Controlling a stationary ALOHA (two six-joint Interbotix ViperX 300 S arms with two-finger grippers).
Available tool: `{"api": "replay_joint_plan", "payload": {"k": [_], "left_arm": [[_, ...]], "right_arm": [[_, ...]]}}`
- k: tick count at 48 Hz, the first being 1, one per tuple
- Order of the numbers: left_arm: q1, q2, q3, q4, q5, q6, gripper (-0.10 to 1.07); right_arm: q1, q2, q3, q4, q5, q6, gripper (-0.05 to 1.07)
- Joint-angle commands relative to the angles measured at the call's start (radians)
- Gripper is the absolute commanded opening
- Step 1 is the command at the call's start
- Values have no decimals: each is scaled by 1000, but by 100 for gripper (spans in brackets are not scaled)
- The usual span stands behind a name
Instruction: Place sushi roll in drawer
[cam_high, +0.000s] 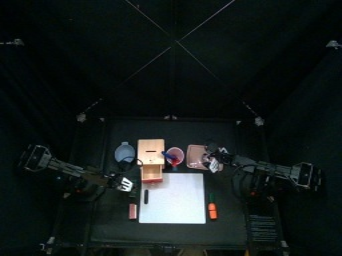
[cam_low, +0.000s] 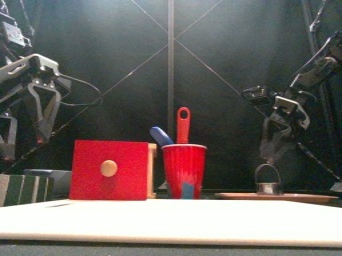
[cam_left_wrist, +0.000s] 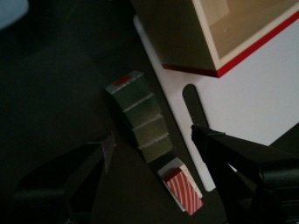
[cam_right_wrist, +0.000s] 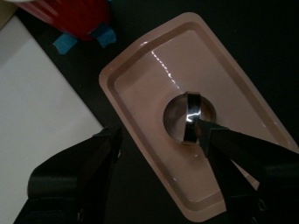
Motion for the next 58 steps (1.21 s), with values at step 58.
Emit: {"api": "replay_joint_plan", "payload": {"k": [58], "left_arm": [[-15, 285, -112, 54, 34, -120, 88]], "right_arm": [[20, -5, 15, 0, -35, -2, 98]]}}
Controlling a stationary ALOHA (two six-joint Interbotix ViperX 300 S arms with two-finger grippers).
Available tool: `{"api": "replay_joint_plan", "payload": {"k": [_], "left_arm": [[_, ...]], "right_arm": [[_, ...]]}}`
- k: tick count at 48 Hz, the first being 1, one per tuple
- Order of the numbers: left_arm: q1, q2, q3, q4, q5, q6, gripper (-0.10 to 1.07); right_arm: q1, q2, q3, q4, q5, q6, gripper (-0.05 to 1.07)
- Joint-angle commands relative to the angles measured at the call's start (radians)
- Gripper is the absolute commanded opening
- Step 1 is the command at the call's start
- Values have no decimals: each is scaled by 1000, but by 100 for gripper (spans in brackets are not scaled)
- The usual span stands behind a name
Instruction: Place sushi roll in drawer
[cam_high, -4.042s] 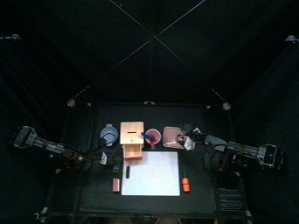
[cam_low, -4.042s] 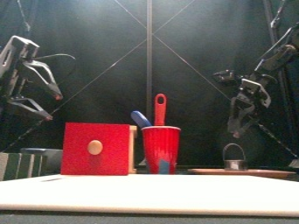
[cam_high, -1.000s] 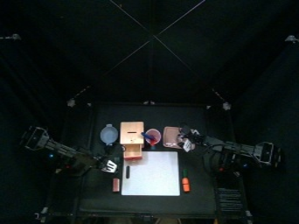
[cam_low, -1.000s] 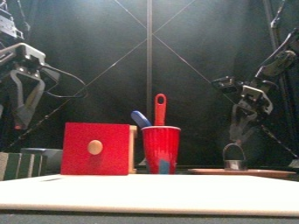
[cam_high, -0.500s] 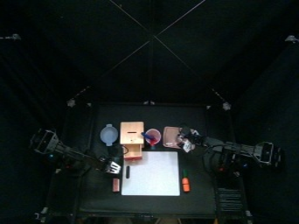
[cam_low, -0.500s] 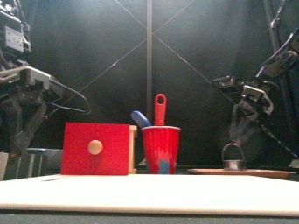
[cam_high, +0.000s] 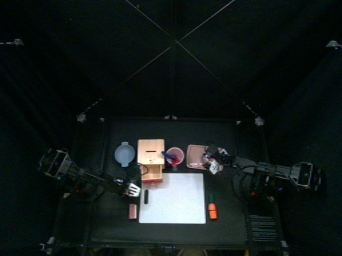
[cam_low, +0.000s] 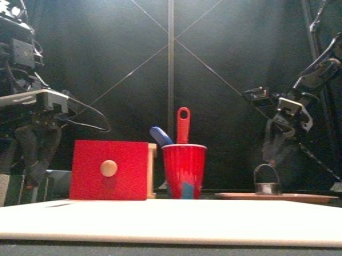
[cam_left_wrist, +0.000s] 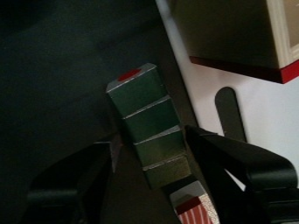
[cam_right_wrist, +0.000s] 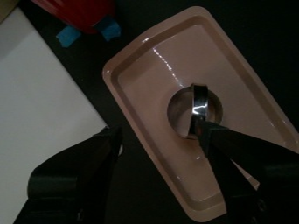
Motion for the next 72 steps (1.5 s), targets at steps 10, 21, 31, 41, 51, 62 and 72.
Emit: {"api": "replay_joint_plan", "payload": {"k": [10, 21, 31, 41, 51, 62, 72], "left_arm": [[5, -2, -14, 8, 0, -5, 74], [0, -58, -14, 44, 48, 17, 74], [-12, -178, -21, 60, 140, 75, 74], [-12, -270, -44, 75, 163, 178, 74], [-14, -327, -81, 95, 176, 288, 74], [-6, -364, -104, 117, 210, 348, 74], [34, -365, -120, 173, 195, 368, 74]], "right_arm": [[2, -5, -8, 2, -6, 0, 98], [2, -6, -8, 2, -6, -2, 98], [2, -6, -8, 2, -6, 0, 98], [2, -6, -8, 2, -6, 0, 98], [2, -6, -11, 2, -6, 0, 98], [2, -6, -11, 2, -6, 0, 98], [0, -6, -14, 0, -11, -2, 98]]}}
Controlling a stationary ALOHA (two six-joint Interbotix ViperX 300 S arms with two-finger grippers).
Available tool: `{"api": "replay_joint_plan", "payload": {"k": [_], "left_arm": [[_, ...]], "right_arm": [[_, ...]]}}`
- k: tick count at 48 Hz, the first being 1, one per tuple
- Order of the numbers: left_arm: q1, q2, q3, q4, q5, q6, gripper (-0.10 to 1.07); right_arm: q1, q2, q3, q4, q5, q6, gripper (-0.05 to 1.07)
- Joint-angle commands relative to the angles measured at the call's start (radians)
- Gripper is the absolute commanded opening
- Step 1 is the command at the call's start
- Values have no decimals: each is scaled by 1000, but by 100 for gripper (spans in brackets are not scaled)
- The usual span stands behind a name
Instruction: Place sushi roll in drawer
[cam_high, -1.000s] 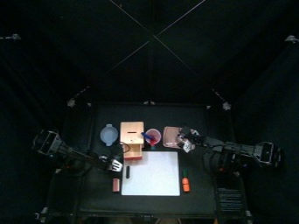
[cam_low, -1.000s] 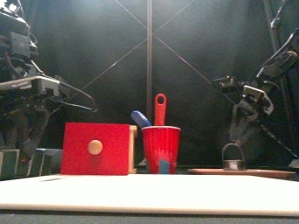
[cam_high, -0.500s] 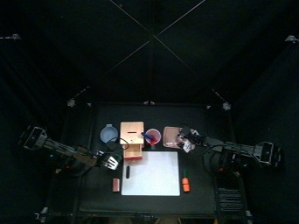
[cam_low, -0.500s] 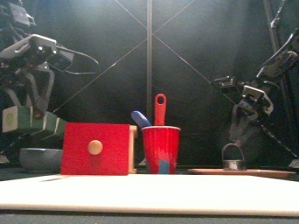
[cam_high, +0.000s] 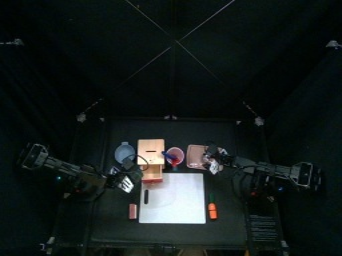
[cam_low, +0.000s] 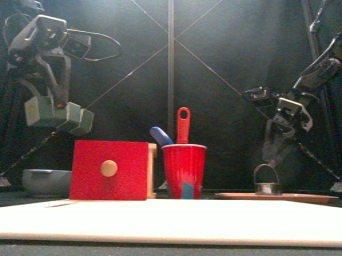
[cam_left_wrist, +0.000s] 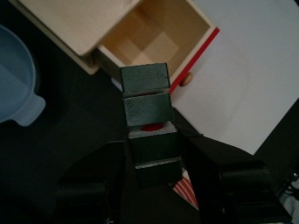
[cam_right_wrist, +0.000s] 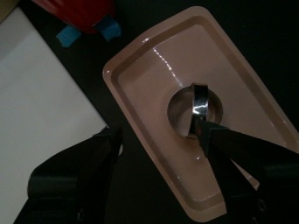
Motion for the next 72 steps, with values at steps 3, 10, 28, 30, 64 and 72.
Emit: {"api": "replay_joint_plan", "payload": {"k": [3, 10, 28, 30, 64, 72], "left_arm": [[38, 2, -35, 41, -31, 0, 74], [91, 23, -35, 61, -101, 6, 74], [144, 37, -25, 164, -229, 138, 74], [153, 41, -23, 164, -242, 152, 74], [227, 127, 40, 184, -428, 319, 74], [233, 156, 44, 184, -489, 319, 74]], "right_arm": [[0, -8, -14, 2, -14, 0, 98], [-2, -6, -12, 2, -20, 0, 98], [-2, -6, -12, 2, -20, -2, 98], [-2, -8, -14, 2, -18, -2, 98], [2, 9, -8, 2, -28, -2, 98], [2, 14, -11, 2, -28, -2, 98]]}}
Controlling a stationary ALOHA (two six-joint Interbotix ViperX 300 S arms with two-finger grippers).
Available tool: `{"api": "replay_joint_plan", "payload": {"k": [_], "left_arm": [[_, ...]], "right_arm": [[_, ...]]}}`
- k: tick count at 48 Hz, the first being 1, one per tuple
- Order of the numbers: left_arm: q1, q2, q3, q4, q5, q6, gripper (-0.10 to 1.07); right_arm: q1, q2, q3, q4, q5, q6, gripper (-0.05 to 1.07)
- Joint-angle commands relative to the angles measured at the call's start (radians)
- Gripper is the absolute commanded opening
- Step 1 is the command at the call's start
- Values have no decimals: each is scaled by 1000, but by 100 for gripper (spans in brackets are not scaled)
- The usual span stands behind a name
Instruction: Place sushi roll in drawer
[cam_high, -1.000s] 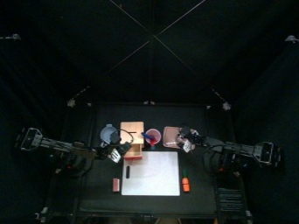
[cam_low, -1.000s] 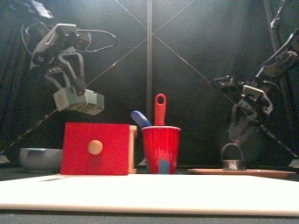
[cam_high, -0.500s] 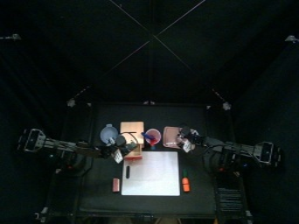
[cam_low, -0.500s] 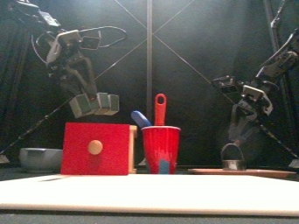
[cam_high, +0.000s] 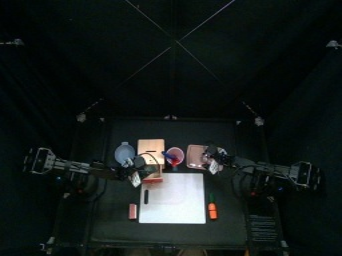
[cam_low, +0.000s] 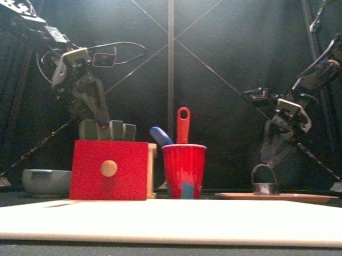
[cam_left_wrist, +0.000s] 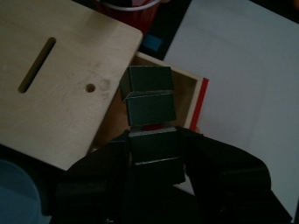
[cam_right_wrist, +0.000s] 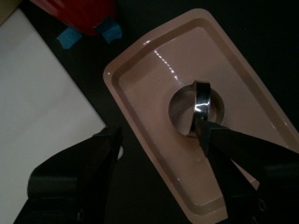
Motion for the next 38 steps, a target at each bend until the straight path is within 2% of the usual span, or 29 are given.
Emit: {"api": "replay_joint_plan", "payload": {"k": [1, 16, 38], "left_arm": [[8, 12, -15, 3, -29, -2, 74], [23, 41, -17, 28, -40, -2, 74], [49, 94, -66, 80, -40, -3, 74]], "right_arm": [[2, -3, -9, 2, -6, 0, 98], [2, -2, -9, 2, -6, 0, 98], [3, -2, -6, 2, -6, 0, 98]]}}
